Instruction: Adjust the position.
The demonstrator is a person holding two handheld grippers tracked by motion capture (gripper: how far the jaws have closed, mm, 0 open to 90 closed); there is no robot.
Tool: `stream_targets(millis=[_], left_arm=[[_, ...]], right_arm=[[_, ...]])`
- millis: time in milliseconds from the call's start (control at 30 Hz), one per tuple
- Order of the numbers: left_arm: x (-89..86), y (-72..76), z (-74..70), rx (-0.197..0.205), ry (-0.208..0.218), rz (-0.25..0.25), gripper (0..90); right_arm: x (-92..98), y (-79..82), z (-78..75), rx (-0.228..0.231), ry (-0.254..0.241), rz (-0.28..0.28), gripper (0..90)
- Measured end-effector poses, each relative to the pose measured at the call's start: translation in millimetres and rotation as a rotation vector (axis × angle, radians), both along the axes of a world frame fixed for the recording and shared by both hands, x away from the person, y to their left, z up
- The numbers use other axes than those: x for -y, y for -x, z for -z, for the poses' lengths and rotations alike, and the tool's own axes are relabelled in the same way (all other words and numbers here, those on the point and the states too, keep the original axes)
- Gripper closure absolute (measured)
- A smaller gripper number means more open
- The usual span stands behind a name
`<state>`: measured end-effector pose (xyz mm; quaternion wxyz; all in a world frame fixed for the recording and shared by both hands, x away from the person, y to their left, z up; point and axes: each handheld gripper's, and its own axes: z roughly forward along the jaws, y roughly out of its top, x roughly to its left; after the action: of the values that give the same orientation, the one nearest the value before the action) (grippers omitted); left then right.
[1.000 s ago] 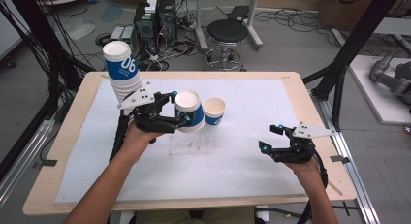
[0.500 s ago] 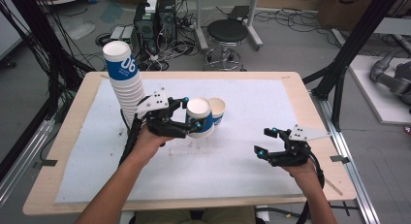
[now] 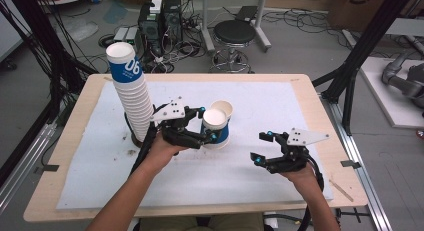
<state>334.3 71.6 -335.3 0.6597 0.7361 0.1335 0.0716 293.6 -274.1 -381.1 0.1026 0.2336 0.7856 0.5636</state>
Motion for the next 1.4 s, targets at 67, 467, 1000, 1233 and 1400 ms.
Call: stream_targets(millis=[67, 467, 1000, 1233, 1400], left_arm=[[2.2, -0.1, 1.9, -0.002, 0.000, 0.007, 28.0], [11.5, 0.6, 10.9, -0.013, -0.008, 0.049, 27.9], [17.9, 2.7, 14.1, -0.018, -0.020, 0.105, 28.0], [20.7, 3.7, 15.4, -0.021, -0.019, 0.145, 28.2], [23.4, 5.1, 15.5, -0.019, -0.009, 0.178, 28.4]], right_arm=[[-4.2, -0.7, -0.1, -0.009, 0.002, -0.008, 20.7], [-24.2, -9.1, -3.4, -0.003, -0.011, -0.096, 20.7], [-37.1, -10.4, -3.0, -0.002, -0.020, -0.144, 20.7], [-43.9, -11.8, -0.9, -0.001, -0.021, -0.172, 20.7], [-49.1, -12.9, 0.7, -0.006, -0.035, -0.209, 20.7]])
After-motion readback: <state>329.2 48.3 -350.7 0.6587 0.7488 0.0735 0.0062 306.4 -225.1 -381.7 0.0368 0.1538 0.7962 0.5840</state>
